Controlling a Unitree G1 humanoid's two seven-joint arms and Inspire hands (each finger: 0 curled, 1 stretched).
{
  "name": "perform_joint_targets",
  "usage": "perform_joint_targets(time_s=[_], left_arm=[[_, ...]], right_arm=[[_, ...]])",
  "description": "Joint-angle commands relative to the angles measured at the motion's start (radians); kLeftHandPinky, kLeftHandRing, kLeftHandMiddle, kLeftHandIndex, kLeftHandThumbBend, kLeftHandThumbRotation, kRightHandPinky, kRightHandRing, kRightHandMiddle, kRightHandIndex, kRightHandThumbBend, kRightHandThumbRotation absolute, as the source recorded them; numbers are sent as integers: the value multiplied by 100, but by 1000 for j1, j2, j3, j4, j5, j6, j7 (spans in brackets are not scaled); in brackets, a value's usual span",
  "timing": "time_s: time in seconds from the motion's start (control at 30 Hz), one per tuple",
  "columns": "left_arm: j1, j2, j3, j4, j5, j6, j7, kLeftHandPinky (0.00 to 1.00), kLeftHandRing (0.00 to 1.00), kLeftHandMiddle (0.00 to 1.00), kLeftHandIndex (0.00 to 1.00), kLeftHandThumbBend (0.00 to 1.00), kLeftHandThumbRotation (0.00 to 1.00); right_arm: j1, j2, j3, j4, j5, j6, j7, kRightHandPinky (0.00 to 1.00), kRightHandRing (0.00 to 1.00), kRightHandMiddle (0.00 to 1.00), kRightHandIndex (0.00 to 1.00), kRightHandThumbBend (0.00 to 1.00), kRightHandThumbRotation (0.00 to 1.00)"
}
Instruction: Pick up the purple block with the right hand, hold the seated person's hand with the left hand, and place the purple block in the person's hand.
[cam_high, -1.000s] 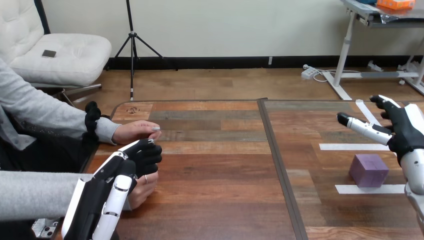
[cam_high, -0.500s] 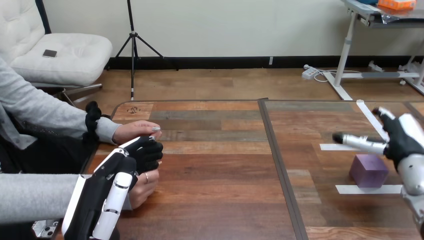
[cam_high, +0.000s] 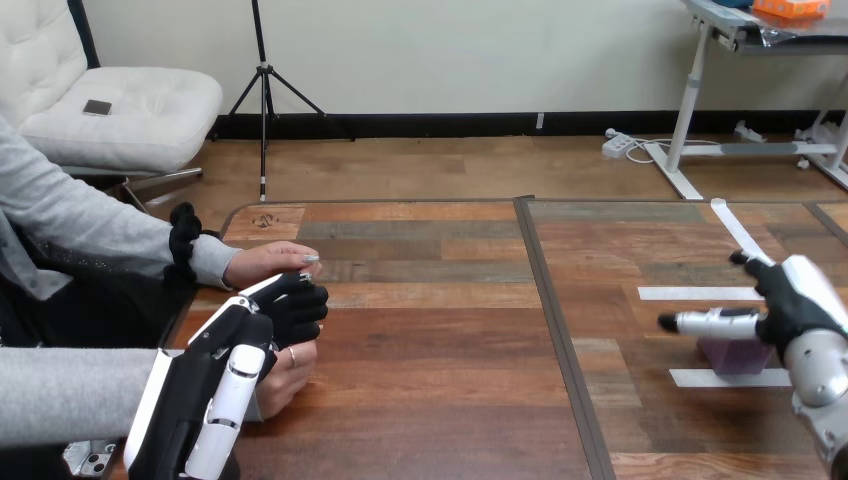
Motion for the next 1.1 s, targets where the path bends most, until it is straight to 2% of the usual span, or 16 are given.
perform_joint_targets(time_s=[0.0,0.47,0.77,0.87,0.9,1.07], left_arm=[[-38,2,18,-56,-6,0,4,72,75,74,73,43,84],[-32,1,22,-72,-2,11,13,67,74,74,73,49,84],[-31,2,22,-76,-1,14,13,67,74,73,72,51,84],[-30,2,22,-80,-1,17,13,67,74,73,72,51,84],[-29,2,22,-81,0,18,14,67,74,74,72,51,84],[-28,4,24,-86,2,20,14,67,74,74,72,52,84]], right_arm=[[-17,21,30,-5,-17,6,-15,76,92,93,90,100,21],[12,34,66,-1,-34,44,2,75,90,91,89,100,19],[22,34,95,5,-53,71,2,71,86,88,85,100,14],[26,32,99,5,-55,70,4,65,82,85,84,100,11],[28,31,101,5,-57,67,3,58,76,80,83,100,9],[35,27,118,4,-76,70,-11,44,60,67,80,100,4]])
